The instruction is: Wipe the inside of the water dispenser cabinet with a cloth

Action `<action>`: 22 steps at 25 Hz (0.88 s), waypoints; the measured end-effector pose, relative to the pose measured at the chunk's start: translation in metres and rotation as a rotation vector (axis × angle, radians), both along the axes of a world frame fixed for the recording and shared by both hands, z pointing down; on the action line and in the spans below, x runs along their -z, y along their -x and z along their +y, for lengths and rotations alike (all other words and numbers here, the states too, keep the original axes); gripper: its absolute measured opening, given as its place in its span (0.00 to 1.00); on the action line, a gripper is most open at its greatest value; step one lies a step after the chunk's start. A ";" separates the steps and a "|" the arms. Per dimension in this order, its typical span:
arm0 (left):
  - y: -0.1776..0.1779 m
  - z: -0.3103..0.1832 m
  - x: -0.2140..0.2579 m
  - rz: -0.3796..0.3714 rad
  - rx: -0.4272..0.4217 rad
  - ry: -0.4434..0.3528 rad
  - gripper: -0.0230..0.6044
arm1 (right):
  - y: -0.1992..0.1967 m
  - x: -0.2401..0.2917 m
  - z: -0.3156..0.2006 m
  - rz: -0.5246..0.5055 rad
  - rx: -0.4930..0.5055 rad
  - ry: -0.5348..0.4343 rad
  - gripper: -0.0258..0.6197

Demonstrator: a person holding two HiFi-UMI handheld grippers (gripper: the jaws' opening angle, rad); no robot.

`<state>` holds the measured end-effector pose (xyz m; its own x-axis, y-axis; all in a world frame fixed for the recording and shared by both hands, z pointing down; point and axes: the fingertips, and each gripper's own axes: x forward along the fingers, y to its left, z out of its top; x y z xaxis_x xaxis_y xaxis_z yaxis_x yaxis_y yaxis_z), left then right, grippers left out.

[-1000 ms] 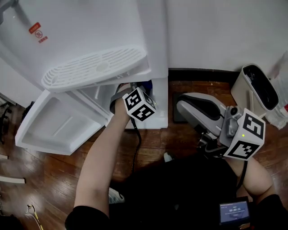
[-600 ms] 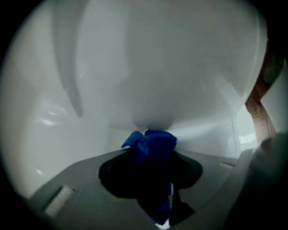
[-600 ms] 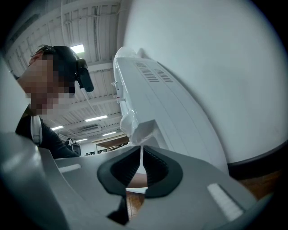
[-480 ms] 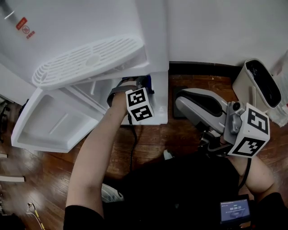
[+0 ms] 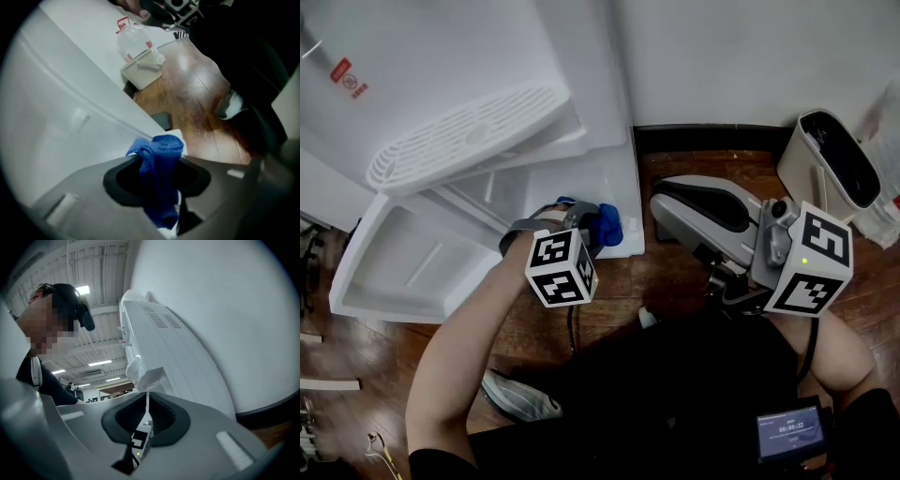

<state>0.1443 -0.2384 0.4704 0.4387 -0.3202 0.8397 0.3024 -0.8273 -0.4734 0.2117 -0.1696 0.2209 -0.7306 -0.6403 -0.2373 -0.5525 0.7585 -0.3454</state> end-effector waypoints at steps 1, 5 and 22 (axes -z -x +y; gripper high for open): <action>-0.001 -0.011 0.012 0.020 0.008 -0.036 0.29 | 0.000 0.000 0.000 -0.001 -0.001 -0.001 0.08; 0.004 -0.087 0.047 -0.022 0.049 -0.290 0.29 | 0.000 -0.001 -0.001 0.003 -0.001 0.000 0.08; 0.063 -0.065 -0.017 0.014 0.244 -0.137 0.29 | -0.001 -0.005 -0.002 0.055 -0.027 -0.001 0.08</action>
